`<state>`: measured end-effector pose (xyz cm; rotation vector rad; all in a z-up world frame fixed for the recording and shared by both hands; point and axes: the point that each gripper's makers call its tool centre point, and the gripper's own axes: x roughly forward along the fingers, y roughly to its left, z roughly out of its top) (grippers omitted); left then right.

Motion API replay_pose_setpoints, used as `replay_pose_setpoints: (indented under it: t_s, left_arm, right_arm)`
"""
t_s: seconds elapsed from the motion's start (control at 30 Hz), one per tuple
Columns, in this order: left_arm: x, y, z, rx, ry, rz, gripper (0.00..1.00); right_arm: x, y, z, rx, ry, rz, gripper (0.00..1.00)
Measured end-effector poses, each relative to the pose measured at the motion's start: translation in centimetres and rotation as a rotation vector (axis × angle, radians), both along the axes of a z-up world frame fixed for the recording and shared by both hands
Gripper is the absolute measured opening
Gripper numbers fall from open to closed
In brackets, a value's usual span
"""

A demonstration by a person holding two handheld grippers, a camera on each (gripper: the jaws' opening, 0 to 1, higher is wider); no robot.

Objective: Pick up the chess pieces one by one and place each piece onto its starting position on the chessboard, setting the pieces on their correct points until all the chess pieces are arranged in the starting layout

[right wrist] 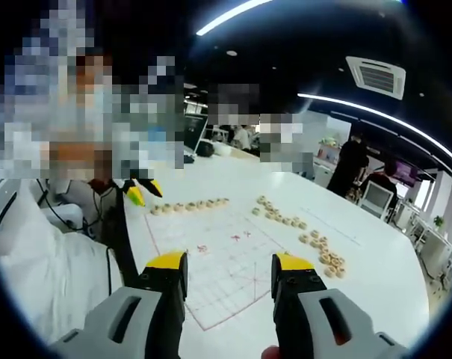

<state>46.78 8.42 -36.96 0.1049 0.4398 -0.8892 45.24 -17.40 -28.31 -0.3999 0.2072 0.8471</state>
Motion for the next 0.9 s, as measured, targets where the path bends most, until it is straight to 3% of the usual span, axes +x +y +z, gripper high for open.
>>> replay_pose_setpoints:
  t_s: [0.2, 0.47, 0.6, 0.9]
  left_arm:
    - [3.4, 0.2, 3.5, -0.016, -0.089, 0.074, 0.41]
    - [8.8, -0.3, 6.9, -0.034, -0.117, 0.133, 0.43]
    - [12.4, -1.1, 6.9, -0.035, -0.11, 0.176, 0.43]
    - [19.8, -2.7, 4.3, 0.079, -0.097, 0.247, 0.42]
  right_arm:
    - [0.0, 0.0, 0.0, 0.0, 0.0, -0.001, 0.45]
    - [0.0, -0.3, 0.1, 0.005, -0.002, -0.006, 0.46]
    - [0.0, -0.5, 0.2, 0.008, -0.004, -0.01, 0.46]
    - [0.1, -0.9, 0.5, 0.016, -0.007, -0.018, 0.46]
